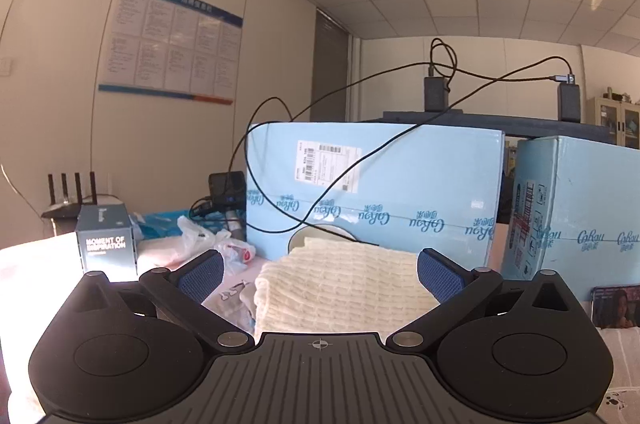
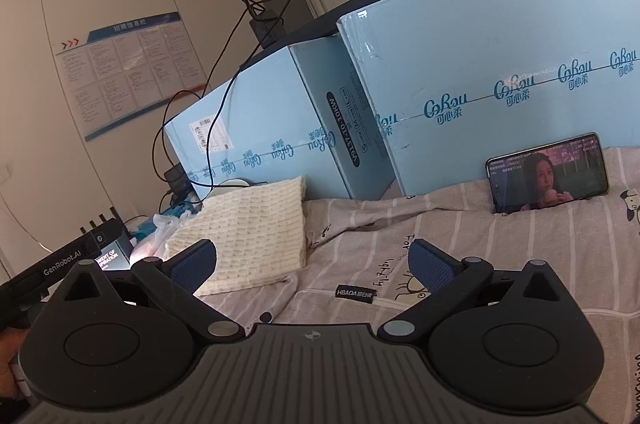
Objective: Fold clothes
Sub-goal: 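Swing both tools toward the cream knit sweater beside the blue boxes, then lower both grippers onto the cream sweater edge and close them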
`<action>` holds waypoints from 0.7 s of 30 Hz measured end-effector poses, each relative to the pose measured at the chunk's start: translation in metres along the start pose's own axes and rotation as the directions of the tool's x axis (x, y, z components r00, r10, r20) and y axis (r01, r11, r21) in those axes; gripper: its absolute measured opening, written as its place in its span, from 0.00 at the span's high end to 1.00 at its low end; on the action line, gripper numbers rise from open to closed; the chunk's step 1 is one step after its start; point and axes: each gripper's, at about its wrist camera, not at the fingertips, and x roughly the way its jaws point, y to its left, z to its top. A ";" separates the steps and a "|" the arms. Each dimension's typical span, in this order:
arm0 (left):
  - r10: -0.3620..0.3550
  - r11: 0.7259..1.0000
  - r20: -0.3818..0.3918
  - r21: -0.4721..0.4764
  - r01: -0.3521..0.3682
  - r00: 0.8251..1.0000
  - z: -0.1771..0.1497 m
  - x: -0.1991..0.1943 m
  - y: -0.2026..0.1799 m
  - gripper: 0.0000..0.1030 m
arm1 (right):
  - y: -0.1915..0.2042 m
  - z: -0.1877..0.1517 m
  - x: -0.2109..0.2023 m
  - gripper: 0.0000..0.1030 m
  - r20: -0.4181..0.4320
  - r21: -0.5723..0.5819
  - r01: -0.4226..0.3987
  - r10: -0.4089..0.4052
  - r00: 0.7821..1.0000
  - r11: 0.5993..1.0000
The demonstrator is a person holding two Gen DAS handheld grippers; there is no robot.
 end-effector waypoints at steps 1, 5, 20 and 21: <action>0.001 1.000 -0.016 -0.020 -0.001 1.000 -0.002 0.004 0.005 0.00 | 0.003 -0.001 0.005 0.00 -0.011 -0.005 -0.012 0.012 1.000 1.000; -0.020 0.997 -0.052 -0.071 0.016 0.998 -0.008 0.020 0.015 0.00 | 0.017 -0.002 0.027 0.00 -0.033 -0.059 -0.031 0.029 0.999 0.998; -0.079 0.959 -0.109 -0.278 0.046 0.991 -0.036 0.089 0.026 0.00 | 0.044 0.040 0.108 0.00 -0.006 -0.054 -0.087 0.087 0.996 0.995; -0.083 0.955 -0.106 -0.292 0.049 0.991 -0.037 0.091 0.029 0.00 | 0.043 0.043 0.113 0.00 -0.006 -0.031 -0.100 0.100 0.995 0.994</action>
